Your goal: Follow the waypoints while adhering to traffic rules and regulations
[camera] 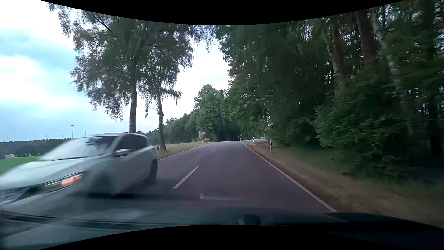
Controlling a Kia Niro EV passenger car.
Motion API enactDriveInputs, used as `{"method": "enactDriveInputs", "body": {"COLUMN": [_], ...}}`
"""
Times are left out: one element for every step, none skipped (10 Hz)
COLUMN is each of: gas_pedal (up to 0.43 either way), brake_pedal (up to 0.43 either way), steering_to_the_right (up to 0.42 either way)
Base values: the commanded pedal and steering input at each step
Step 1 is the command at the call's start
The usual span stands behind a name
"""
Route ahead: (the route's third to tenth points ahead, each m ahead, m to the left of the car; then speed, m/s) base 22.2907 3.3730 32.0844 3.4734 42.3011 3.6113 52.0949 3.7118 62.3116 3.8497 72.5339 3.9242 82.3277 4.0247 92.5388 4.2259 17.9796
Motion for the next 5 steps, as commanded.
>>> {"method": "enactDriveInputs", "body": {"gas_pedal": [0.087,0.098,0.098,0.110,0.110], "brake_pedal": [0.000,0.000,0.000,0.000,0.000], "steering_to_the_right": [-0.005,-0.005,-0.006,-0.005,-0.006]}}
